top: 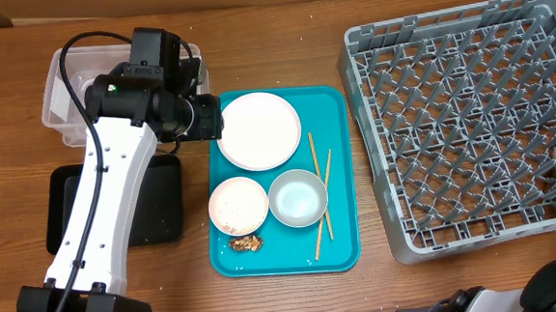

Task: Sort waste into correct bins and load items into the dishwasher
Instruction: 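Place the cup upside down in the dish rack's right side with the right gripper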

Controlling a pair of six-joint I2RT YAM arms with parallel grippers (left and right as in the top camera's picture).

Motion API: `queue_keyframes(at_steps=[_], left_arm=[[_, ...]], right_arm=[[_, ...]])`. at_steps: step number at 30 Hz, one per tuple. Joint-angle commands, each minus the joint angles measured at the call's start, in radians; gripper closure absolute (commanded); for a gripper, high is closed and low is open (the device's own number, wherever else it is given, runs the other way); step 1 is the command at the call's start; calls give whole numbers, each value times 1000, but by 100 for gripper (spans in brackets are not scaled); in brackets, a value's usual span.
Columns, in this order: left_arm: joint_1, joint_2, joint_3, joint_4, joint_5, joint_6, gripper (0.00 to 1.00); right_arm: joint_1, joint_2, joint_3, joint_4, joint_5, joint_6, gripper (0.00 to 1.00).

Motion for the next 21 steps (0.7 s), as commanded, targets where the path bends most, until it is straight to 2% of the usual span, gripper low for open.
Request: queue_keyframes(at_steps=[1, 13, 21], left_arm=[[-1, -2, 14, 1, -8, -6, 40], [-1, -2, 14, 1, -9, -6, 40], [-1, -2, 14, 0, -8, -6, 40]], right_arm=[[-2, 9, -7, 5, 27, 18, 96], [-2, 113, -7, 12, 35, 19, 96], [-2, 145, -1, 154, 45, 19, 92]])
